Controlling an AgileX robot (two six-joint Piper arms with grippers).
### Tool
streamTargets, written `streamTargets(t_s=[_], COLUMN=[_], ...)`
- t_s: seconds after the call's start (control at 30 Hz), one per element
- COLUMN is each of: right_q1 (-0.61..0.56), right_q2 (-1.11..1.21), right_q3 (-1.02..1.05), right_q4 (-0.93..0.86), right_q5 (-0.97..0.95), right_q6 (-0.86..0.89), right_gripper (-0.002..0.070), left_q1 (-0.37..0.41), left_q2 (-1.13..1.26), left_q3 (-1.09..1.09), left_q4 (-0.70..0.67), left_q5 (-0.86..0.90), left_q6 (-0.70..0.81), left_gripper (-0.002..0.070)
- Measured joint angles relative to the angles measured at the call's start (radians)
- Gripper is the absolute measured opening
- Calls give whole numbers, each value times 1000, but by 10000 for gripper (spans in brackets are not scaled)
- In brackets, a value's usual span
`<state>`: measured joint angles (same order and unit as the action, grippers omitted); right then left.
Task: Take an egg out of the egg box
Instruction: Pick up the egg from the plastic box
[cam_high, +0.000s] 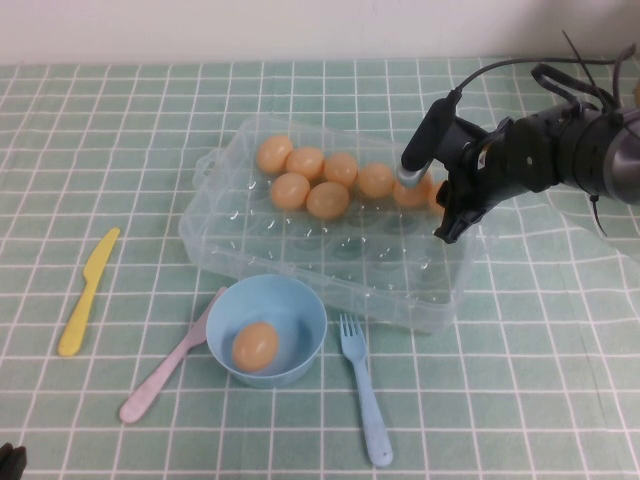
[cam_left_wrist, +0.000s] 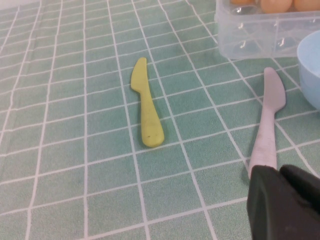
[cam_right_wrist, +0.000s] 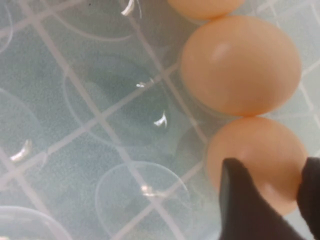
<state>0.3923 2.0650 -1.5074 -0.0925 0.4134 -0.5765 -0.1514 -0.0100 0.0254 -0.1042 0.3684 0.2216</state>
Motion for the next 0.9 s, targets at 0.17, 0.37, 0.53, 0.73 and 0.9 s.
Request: streamTargets(t_s=[0.17,0.37,0.53,0.73,0.9], right_q1=[0,0,0,0,0], right_q2=[0,0,2,2,2], right_q3=[0,0,0,0,4], right_q4=[12,52,56,79,98], right_q5=[0,6,6,-4,-22], right_q6=[0,0,0,0,0], right_gripper=[246,404,435,438,438], left_q1=[0,0,0,0,0], left_q2=[0,0,0,0,0], left_q3=[0,0,0,0,0], left_q4=[0,0,0,0,0], left_q5=[0,0,0,0,0], left_q6=[0,0,0,0,0], left_gripper=[0,0,0,0,0])
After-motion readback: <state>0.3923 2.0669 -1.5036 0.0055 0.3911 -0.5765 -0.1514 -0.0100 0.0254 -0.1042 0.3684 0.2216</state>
